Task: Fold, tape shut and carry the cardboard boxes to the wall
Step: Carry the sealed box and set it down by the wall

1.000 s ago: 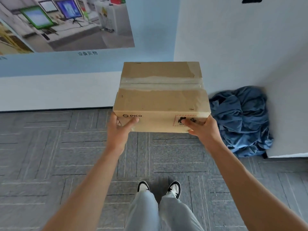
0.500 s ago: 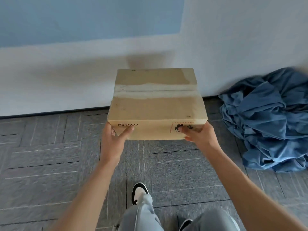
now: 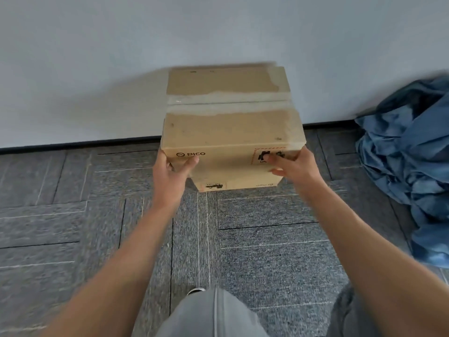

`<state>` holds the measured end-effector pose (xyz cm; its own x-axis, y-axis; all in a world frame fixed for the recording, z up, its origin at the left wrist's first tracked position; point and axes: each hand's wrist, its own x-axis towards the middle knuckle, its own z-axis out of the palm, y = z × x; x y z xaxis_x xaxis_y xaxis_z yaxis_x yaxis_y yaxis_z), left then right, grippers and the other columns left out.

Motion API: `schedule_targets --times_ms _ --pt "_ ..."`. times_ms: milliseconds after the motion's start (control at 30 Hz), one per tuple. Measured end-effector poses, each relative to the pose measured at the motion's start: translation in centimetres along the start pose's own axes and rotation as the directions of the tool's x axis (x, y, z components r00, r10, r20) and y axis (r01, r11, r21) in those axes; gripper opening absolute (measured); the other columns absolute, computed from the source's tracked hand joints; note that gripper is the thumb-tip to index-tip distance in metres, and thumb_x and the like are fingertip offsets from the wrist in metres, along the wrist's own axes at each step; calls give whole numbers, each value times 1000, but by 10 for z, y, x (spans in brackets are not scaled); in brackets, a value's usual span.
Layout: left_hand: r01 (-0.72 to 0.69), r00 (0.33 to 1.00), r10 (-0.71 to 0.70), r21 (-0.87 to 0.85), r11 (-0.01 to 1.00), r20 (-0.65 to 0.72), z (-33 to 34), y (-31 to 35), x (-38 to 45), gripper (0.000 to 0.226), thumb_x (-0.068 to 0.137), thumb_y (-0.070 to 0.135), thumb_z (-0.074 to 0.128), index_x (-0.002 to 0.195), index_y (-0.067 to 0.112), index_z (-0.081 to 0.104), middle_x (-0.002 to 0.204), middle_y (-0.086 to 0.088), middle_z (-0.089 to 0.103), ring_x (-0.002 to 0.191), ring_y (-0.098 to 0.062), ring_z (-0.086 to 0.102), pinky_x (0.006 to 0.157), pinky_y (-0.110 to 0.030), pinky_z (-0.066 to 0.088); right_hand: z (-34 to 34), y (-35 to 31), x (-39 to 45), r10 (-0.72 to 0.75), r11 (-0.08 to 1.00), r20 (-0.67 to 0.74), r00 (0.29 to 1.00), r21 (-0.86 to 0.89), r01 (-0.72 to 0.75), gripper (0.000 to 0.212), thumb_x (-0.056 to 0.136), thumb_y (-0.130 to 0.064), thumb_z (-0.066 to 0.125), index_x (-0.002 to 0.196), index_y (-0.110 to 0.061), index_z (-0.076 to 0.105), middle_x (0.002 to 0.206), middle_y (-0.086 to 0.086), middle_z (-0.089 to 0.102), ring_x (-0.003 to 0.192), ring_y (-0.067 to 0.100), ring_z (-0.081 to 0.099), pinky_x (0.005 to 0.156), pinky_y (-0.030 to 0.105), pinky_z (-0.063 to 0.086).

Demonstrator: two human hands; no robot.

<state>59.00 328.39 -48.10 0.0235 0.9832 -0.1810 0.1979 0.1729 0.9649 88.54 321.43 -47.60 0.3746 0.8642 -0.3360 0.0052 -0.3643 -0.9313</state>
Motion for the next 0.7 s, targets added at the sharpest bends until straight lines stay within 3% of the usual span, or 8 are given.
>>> schedule_targets --times_ms 100,267,433,700 --pt "9 1000 -10 -39 999 -22 9 -19 1 50 79 33 89 120 35 60 117 11 73 112 -14 69 100 -50 56 -4 10 14 -30 999 26 999 -17 30 76 63 -42 95 128 -18 64 110 -1 80 103 21 76 88 49 64" --pt "-5 1000 4 -58 998 -16 24 -32 10 53 81 38 87 126 37 59 122 13 71 118 -12 66 105 -54 52 -10 28 30 -33 999 15 999 -3 33 65 70 -32 96 126 -19 66 110 0 80 104 23 76 90 55 62" --pt "-31 999 31 -15 999 -5 36 -27 19 70 77 48 86 138 38 52 125 16 69 120 -9 65 106 -49 52 -18 26 41 -53 999 20 998 7 53 57 76 -23 93 125 -18 64 108 0 79 102 20 77 89 51 63" --pt "-42 999 42 -31 999 -19 43 -29 15 71 78 44 87 139 35 51 126 12 69 120 -13 66 105 -51 53 -25 28 43 -56 998 40 998 4 56 54 74 -25 94 119 -24 64 107 -2 79 102 19 76 90 52 63"
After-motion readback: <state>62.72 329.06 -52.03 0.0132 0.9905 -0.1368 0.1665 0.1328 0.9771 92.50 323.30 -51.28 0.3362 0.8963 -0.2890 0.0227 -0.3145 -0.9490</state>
